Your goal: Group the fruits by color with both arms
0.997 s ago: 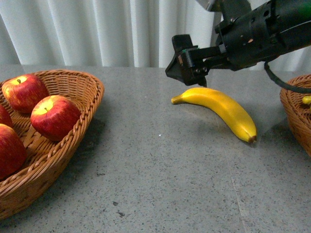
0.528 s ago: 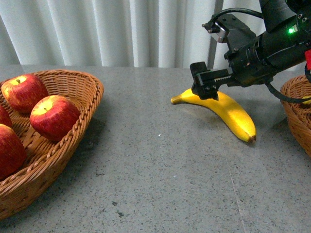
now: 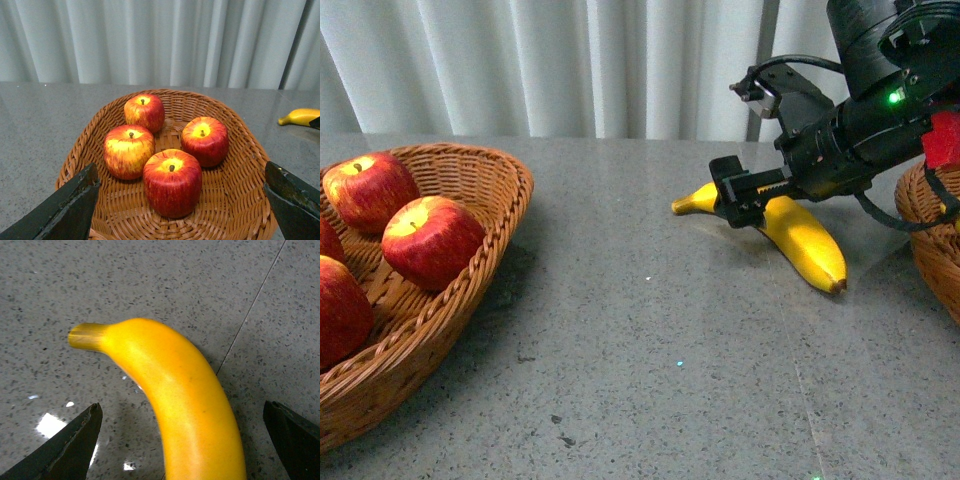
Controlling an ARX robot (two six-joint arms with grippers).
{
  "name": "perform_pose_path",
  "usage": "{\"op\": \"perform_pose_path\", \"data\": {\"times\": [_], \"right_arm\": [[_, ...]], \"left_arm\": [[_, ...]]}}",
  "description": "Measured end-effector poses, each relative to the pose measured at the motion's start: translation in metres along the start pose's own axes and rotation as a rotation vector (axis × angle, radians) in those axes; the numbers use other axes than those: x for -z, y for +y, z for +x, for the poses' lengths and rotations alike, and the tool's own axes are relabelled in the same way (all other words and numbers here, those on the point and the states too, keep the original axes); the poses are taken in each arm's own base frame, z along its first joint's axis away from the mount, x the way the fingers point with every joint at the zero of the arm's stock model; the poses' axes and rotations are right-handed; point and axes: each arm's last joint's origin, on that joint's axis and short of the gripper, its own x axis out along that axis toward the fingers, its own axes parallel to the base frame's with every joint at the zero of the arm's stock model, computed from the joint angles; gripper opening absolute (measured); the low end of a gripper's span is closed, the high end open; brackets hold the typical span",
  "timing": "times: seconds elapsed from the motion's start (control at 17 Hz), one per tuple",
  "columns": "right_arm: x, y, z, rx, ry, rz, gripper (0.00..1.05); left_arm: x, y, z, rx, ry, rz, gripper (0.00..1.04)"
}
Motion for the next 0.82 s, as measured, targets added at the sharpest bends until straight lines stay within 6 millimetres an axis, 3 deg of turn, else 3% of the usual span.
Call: {"op": "perform_pose_path", "data": {"times": [0.29,0.47,0.53,0.59,0.76,0.82], "right_arm": [[0.010,-0.008,0.011,0.024,0.045,-0.015,0.98],[0.009,-0.007,0.010,0.008,0.049,-0.018,0.69],[0.007,-0.004,0.007,-0.055,0.013,0.013,0.48],[-0.002,-0.004,-0.006,-0.143,-0.096,0.098,0.37],[-0.016,-0.023,-0.044,-0.216,-0.255,0.203,0.36],[-0.016,-0.042,-0.066,-0.207,-0.311,0.243,0.36]], "left_arm": [[0.000,0.000,0.000,0.000,0.000,0.000,0.98],[0.000,0.000,0.000,0.000,0.000,0.000,0.98],[0.000,0.000,0.000,0.000,0.000,0.000,0.98],[0.000,0.000,0.000,0.000,0.000,0.000,0.98],[0.000,0.000,0.000,0.000,0.000,0.000,0.98],[0.000,0.000,0.000,0.000,0.000,0.000,0.98]]}}
